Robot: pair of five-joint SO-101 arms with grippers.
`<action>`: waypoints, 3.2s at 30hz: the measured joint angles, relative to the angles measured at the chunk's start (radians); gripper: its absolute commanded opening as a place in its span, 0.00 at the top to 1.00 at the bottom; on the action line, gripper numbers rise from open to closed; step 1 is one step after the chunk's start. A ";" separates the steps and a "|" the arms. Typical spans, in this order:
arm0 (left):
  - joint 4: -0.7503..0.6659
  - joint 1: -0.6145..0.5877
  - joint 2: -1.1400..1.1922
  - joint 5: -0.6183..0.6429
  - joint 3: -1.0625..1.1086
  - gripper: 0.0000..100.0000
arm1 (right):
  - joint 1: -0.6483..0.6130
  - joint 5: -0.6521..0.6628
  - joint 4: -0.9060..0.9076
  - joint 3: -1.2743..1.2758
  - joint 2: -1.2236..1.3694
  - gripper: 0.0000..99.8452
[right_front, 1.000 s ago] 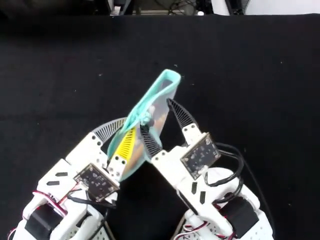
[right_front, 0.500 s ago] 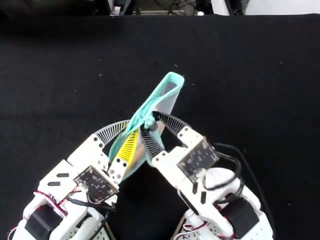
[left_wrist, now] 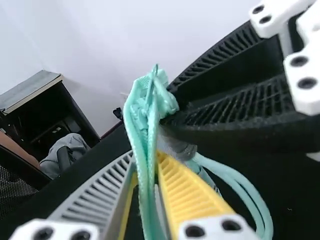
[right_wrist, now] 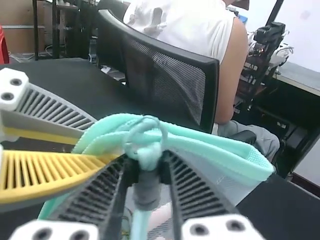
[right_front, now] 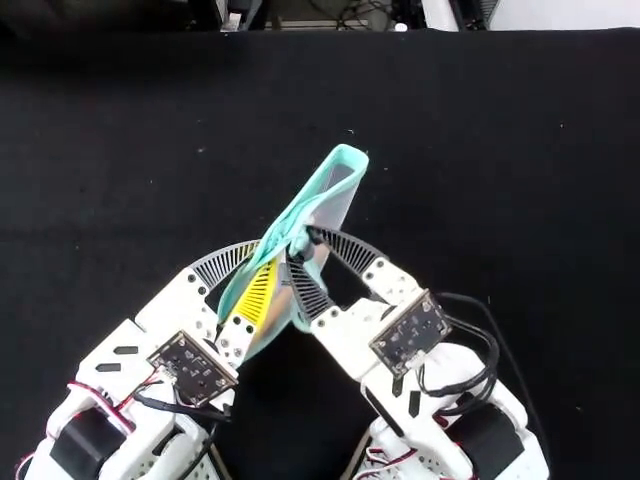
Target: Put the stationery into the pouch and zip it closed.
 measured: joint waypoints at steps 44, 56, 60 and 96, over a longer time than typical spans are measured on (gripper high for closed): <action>-0.002 0.011 0.000 0.000 0.021 0.97 | 0.311 0.048 -0.117 0.123 -0.123 0.99; -0.002 0.012 0.000 0.000 0.029 0.97 | 0.347 0.049 -0.124 0.120 -0.123 0.99; -0.002 0.012 0.000 0.000 0.032 0.97 | 0.347 0.049 -0.146 0.120 -0.118 0.99; 0.012 0.008 0.008 0.206 -0.155 0.82 | 0.279 0.043 -0.178 0.081 0.107 0.99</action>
